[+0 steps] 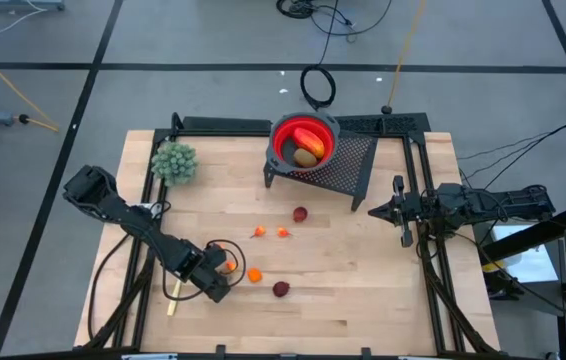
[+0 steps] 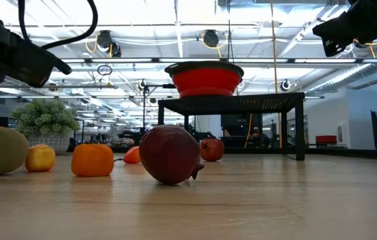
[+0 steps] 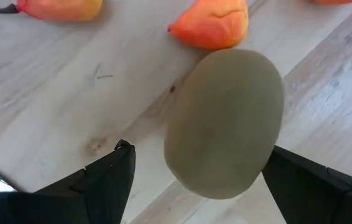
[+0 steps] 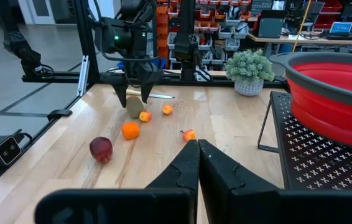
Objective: Pick & Place Fruit
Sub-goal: Put the kiwi into the red strainer bowl on the shelf
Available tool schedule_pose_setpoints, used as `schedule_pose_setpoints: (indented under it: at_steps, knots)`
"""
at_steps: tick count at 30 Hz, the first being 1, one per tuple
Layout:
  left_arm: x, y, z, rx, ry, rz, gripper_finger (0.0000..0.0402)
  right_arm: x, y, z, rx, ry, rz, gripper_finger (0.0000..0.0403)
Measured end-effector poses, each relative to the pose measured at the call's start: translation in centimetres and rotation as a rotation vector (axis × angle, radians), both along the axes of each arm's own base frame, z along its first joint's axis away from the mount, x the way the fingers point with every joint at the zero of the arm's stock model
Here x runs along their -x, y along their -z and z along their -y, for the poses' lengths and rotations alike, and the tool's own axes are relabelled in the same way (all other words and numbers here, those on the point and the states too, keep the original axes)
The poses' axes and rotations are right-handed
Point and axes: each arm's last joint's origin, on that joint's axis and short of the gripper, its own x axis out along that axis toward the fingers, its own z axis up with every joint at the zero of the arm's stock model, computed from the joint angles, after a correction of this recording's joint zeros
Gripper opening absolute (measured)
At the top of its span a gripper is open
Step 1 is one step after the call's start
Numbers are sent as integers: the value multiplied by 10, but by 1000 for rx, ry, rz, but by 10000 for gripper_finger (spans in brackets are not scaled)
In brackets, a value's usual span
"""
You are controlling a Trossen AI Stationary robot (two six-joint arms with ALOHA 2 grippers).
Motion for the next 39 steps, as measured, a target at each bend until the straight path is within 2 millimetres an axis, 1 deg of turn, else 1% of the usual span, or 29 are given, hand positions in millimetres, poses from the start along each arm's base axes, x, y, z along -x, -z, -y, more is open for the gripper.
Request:
schedule_pose_setpoints:
  at_steps: [5,9,15,17,19,24,29,33,39]
  knots:
    - [-2,0,-1,-35,36,43,337,0,0,0,4,6,0,0]
    - [-4,0,0,-45,78,63,337,0,0,1,7,46,1,0]
    - [-7,10,4,-21,109,30,333,0,0,1,8,52,2,0]
    - [-9,14,6,-3,125,22,319,0,0,2,7,52,1,0]
    - [-11,17,7,4,128,21,297,0,0,2,7,52,1,0]
    - [-13,17,7,16,91,29,240,0,0,1,7,49,1,0]
    - [-13,16,7,31,90,24,200,0,0,1,7,49,1,0]
    - [-14,13,8,20,75,5,190,0,0,1,7,48,1,0]
    - [-18,0,13,55,98,-31,198,0,0,1,6,48,1,0]
